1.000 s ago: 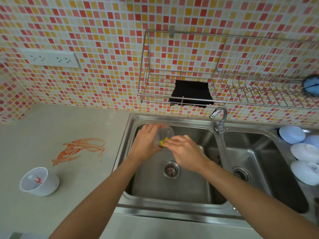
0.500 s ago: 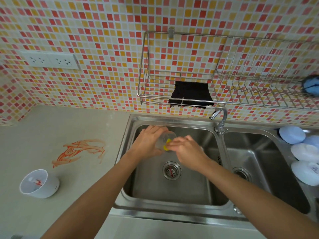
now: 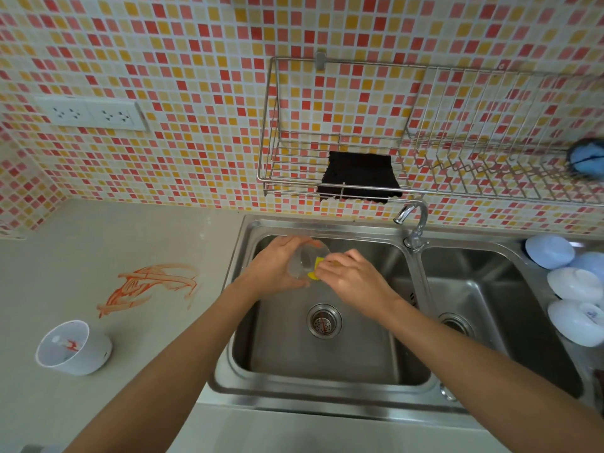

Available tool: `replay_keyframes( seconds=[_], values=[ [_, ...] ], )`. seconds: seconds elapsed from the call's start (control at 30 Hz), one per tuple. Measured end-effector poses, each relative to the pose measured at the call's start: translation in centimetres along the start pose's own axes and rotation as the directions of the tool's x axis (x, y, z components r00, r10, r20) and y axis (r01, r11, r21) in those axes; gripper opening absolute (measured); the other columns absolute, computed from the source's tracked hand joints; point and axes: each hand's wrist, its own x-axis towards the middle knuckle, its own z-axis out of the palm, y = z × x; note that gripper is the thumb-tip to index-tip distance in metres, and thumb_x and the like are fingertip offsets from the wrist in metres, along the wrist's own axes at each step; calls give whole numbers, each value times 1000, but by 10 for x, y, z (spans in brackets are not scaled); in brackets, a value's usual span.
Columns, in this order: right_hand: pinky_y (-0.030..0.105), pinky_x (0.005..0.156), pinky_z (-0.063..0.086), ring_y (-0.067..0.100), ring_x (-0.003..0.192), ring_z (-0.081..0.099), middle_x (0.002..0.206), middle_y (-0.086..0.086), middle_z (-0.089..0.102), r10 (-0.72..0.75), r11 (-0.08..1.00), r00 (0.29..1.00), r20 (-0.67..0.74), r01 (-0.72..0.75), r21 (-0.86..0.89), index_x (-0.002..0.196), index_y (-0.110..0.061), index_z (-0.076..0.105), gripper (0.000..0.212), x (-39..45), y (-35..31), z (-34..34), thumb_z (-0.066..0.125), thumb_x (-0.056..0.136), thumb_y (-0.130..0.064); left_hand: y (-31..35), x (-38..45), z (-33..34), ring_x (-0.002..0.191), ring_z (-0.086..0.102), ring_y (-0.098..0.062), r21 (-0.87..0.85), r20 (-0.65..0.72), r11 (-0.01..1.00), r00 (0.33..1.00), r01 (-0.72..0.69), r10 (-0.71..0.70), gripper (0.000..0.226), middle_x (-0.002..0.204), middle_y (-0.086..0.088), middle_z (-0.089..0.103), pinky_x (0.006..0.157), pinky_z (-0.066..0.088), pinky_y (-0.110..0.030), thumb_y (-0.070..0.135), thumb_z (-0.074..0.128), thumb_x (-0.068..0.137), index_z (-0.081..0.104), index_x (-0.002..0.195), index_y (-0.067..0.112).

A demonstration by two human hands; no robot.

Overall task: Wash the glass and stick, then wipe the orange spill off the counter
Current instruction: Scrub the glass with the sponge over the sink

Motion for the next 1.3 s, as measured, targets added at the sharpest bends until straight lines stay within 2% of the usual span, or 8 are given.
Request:
replay_keyframes(
  seconds=[0.23, 0.4, 0.63, 0.8, 0.93, 1.1, 1.2, 1.3],
  values=[
    [30, 74, 39, 19, 99, 64, 99, -4, 70, 99, 994, 976, -196, -105, -21, 93, -14, 68, 25, 1, -12, 0, 43, 98, -12, 6, -10, 5, 133, 38, -20, 2, -107, 997, 991, 75, -74, 88, 143, -2, 46, 110, 37, -41, 34, 79, 72, 34, 145, 17],
    [30, 77, 40, 20, 100, 62, 102, -6, 70, 162, 984, 965, -206, -144, 100, 96, -15, 68, 9, 5, -22, 2, 60, 93, -15, 17, -12, 14, 115, 47, -20, 140, -320, 980, 943, 138, -87, 81, 127, -1, 53, 93, 42, -34, 46, 81, 64, 39, 131, 29],
    [28, 79, 40, 15, 110, 61, 119, -5, 69, 153, 955, 988, -33, -139, 262, 121, -18, 67, 45, -3, -27, -1, 61, 79, -2, 6, -11, 0, 120, 49, -24, 197, -159, 979, 987, 52, -21, 74, 130, -1, 56, 100, 43, -40, 37, 79, 66, 49, 131, 18],
    [32, 78, 43, 15, 107, 60, 111, -4, 69, -147, 982, 988, 48, 152, -112, 106, -18, 68, 28, 1, 3, -11, 53, 86, -5, 17, -11, -4, 124, 46, -18, 182, -14, 982, 998, -59, 63, 75, 133, 0, 55, 107, 32, -27, 34, 81, 67, 49, 133, 16],
    [34, 80, 46, 17, 108, 61, 114, -2, 69, -28, 992, 1000, -15, 26, -123, 109, -14, 70, 40, 8, 7, -25, 38, 87, -4, 22, 1, -15, 125, 44, -16, 171, -31, 985, 999, -37, 42, 82, 135, 4, 53, 106, 39, -32, 39, 81, 66, 45, 137, 20],
    [39, 83, 44, 20, 105, 63, 107, -4, 73, 172, 929, 973, 151, -211, 304, 109, -20, 73, 39, 1, -13, -8, 57, 82, 2, 20, -1, -16, 123, 43, -16, 200, 29, 979, 999, -38, 33, 81, 134, 4, 54, 103, 36, -27, 40, 82, 66, 47, 136, 21],
    [37, 78, 49, 19, 102, 64, 104, -5, 73, 39, 987, 997, 73, -50, 150, 103, -17, 74, 41, 6, -2, -20, 67, 69, 3, 20, -3, -13, 125, 44, -16, 173, 33, 984, 999, -48, 43, 82, 134, 4, 54, 108, 34, -27, 41, 83, 65, 47, 136, 20],
    [36, 79, 47, 18, 104, 62, 106, -3, 72, 53, 998, 998, -18, -52, 28, 102, -14, 73, 33, 12, 1, -28, 62, 73, -2, 22, 2, -20, 125, 44, -14, 162, 11, 986, 999, -46, 45, 84, 135, 6, 53, 107, 38, -32, 43, 83, 63, 46, 136, 23]
  ],
)
